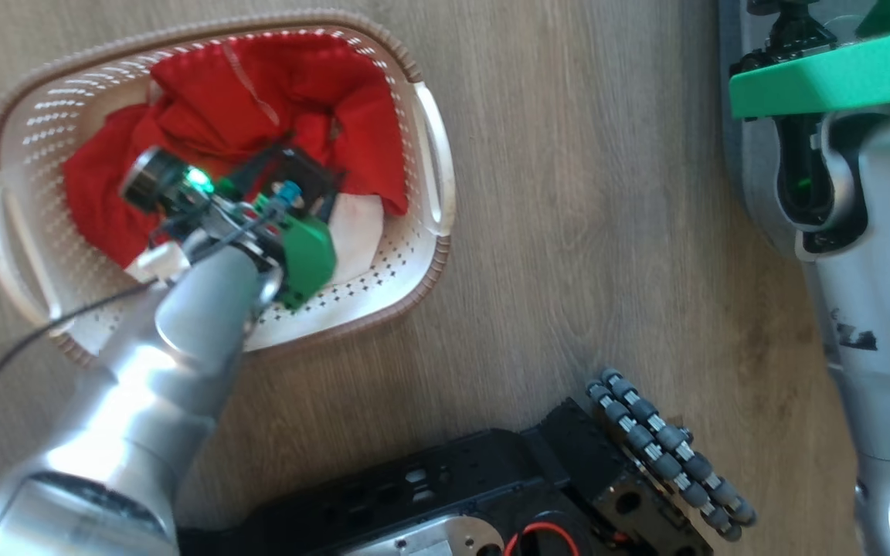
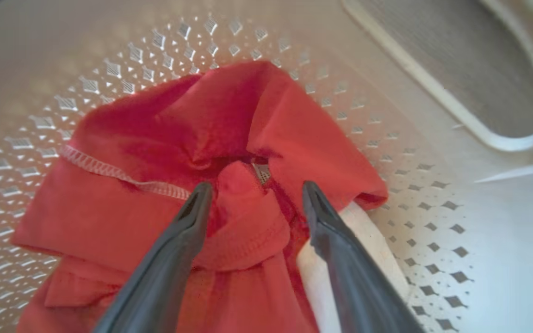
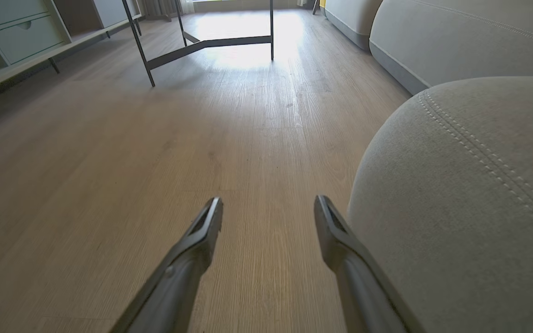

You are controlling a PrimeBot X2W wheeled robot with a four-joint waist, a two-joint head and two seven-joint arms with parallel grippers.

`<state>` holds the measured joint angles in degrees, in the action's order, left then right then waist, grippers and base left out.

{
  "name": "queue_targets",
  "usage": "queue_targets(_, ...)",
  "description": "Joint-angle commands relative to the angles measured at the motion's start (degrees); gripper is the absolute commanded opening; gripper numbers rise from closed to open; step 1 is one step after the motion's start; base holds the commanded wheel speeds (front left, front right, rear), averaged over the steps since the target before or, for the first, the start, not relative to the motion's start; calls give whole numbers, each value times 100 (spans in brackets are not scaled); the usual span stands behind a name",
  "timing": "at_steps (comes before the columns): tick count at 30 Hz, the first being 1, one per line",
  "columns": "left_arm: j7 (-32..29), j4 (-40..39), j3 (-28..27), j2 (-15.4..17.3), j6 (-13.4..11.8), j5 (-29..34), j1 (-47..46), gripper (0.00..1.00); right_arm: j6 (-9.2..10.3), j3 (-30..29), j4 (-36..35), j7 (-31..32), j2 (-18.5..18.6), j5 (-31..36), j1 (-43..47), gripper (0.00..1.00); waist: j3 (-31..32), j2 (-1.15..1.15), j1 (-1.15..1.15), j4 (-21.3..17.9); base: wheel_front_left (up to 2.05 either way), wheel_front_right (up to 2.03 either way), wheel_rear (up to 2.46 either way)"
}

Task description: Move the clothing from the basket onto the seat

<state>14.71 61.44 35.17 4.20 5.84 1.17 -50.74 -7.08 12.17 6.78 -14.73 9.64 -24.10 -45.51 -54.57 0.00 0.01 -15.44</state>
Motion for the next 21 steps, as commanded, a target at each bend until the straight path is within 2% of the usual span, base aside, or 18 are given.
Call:
queue_targets(1, 29, -12, -43, 114, -64, 49, 36, 100, -41, 10, -197, -27, -19, -10, 149, 100, -103, 0, -1, -95, 0, 0, 0)
queue_targets(8, -181, 917, 131, 200, -313, 245, -540, 100, -41, -38, -199, -27, -86, -38, 157, 100, -327, 0, -1, -229, 0, 0, 0)
queue_targets(18, -756, 1192, 287, 202, -446, 275, -729, 100, -41, -95, -225, -27, -133, -31, 292, 100, -438, 0, -1, -193, 0, 0, 0)
queue_targets(19, -767, 1199, 289, 198, -453, 261, -730, 46, -41, -98, -224, -27, -140, -30, 296, 100, -439, 0, -1, -191, 0, 0, 0)
queue_targets(20, -766, 1204, 293, 194, -461, 249, -731, 6, -41, -101, -222, -27, -143, -31, 295, 100, -438, 0, -1, -190, 0, 0, 0)
queue_targets(21, -767, 1209, 278, 191, -473, 218, -729, 0, -41, -101, -214, -27, -142, -36, 289, 100, -435, 0, -1, -189, 0, 0, 0)
